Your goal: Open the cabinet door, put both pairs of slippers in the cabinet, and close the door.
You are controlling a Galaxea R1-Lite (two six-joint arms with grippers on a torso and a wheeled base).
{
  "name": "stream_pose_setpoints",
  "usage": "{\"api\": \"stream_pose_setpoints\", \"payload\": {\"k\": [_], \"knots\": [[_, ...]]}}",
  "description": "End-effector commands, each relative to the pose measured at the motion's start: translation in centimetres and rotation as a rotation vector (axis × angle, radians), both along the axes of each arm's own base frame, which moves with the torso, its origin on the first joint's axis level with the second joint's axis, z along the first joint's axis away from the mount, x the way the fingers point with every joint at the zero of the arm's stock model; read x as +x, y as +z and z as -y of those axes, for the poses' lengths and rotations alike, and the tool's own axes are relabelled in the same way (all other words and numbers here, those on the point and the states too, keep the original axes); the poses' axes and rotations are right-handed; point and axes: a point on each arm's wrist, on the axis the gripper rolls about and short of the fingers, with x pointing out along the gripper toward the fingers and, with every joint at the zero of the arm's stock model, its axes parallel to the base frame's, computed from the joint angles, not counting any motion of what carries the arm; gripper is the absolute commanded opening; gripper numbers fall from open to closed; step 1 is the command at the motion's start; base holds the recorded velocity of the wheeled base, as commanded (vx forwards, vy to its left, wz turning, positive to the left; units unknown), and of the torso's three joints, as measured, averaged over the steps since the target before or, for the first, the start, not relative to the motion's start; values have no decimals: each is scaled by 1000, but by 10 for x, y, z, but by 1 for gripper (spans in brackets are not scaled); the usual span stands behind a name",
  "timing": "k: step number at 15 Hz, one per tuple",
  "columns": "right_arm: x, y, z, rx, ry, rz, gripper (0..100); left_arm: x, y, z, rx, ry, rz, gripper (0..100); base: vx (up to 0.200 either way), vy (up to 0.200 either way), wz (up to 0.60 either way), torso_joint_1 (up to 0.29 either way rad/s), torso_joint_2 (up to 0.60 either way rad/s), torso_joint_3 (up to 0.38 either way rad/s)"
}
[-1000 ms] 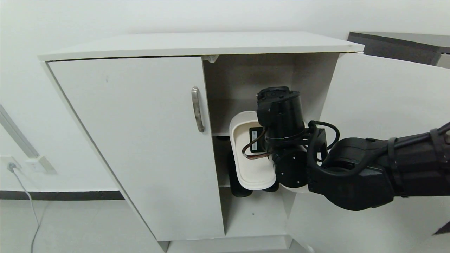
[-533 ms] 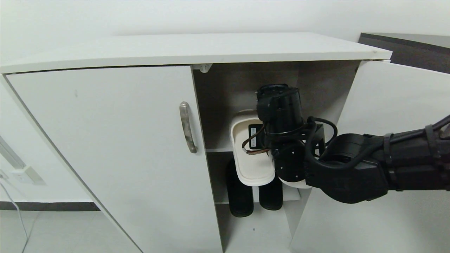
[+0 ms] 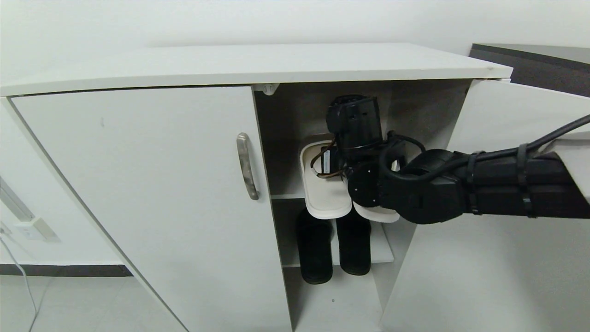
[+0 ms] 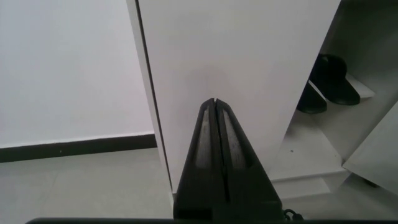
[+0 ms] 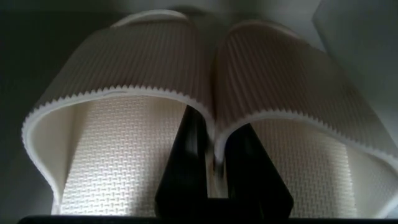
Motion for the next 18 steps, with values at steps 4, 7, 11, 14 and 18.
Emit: {"api": "stream_pose_setpoints", "payload": {"k": [4,7,11,14,18], "knots": [[30,-3,-8,14,-18,9,0,0,0,0,-1,0,-1,0,0,0,0,0,0,0],[38,0,-9,19,-20,17,0,0,0,0,-1,2,-1,0,0,0,0,0,0,0],[49,-7,-5,6,-27,8,0,0,0,0,-3,2,-1,0,0,0,0,0,0,0],[52,-11,-4,1,-33,2,0,0,0,0,-3,2,-1,0,0,0,0,0,0,0],[52,-12,-4,0,-34,-2,100,0,0,0,-3,2,-1,0,0,0,0,0,0,0]]}}
